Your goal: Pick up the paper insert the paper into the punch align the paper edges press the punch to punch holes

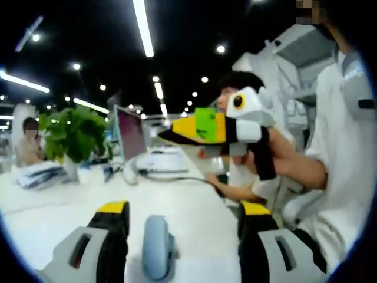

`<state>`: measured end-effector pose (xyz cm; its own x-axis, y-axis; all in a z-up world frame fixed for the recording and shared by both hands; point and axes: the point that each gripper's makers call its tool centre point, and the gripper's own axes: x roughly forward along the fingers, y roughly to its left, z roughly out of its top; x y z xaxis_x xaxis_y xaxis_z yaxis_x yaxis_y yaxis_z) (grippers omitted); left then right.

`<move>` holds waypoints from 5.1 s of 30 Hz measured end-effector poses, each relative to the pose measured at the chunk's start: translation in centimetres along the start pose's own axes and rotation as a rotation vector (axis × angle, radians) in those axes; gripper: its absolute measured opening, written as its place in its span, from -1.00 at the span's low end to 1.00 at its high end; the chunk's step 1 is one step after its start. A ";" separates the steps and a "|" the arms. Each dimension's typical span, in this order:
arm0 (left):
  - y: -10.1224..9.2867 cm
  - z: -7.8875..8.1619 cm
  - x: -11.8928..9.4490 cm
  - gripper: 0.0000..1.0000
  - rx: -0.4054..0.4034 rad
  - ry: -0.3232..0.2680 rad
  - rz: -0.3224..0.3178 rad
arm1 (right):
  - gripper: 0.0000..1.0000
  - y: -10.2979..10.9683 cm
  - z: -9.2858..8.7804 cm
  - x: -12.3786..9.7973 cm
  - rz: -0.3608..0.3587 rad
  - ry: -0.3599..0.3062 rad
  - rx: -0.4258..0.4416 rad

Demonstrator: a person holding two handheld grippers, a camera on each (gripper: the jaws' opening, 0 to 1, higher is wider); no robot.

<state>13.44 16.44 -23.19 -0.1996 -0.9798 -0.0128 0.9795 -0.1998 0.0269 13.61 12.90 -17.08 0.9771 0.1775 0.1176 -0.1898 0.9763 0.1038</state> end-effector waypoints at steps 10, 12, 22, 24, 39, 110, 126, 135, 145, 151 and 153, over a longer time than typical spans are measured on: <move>0.6 -0.5 -6.7 0.51 -0.004 0.055 0.105 | -0.24 0.1 -0.9 -1.1 0.007 0.028 -0.034; 1.3 -1.8 -9.0 0.46 -0.006 0.098 0.145 | -0.24 0.0 -1.3 -1.4 0.006 0.026 -0.025; 3.7 -4.9 -12.9 0.45 -0.051 0.167 0.198 | -0.08 -0.6 -4.6 -1.5 0.078 0.150 -0.011; 3.9 -5.3 -13.1 0.45 -0.059 0.174 0.200 | -0.08 -0.8 -5.3 -1.5 0.099 0.182 -0.017; 3.1 -6.8 -12.7 0.48 -0.072 0.232 0.206 | -0.37 -0.2 -9.2 0.0 0.432 0.280 -0.127; 4.1 -8.0 -13.1 0.48 -0.056 0.280 0.206 | -0.56 4.0 -14.2 0.1 0.991 0.471 -0.196; 4.0 -8.0 -13.1 0.48 -0.056 0.279 0.206 | -0.55 4.0 -14.2 -0.1 0.998 0.477 -0.184; 4.0 -8.0 -13.0 0.48 -0.056 0.280 0.207 | -0.43 4.0 -14.3 0.0 0.991 0.479 -0.183; 4.1 -6.1 -13.3 0.47 -0.061 0.211 0.211 | -0.35 3.1 -12.3 -0.4 0.892 0.420 -0.172; 4.2 -1.9 -12.2 0.45 -0.068 0.098 0.209 | -0.32 2.0 -9.5 -0.8 0.742 0.353 -0.195; 3.8 -1.1 -10.3 0.44 -0.050 0.084 0.182 | -0.32 1.9 -8.4 -1.0 0.676 0.317 -0.197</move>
<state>19.21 25.76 -24.08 -0.0183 -0.9952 -0.0958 0.9998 -0.0172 -0.0130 13.09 15.62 -25.32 0.6411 0.7412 -0.1990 -0.7638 0.6416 -0.0707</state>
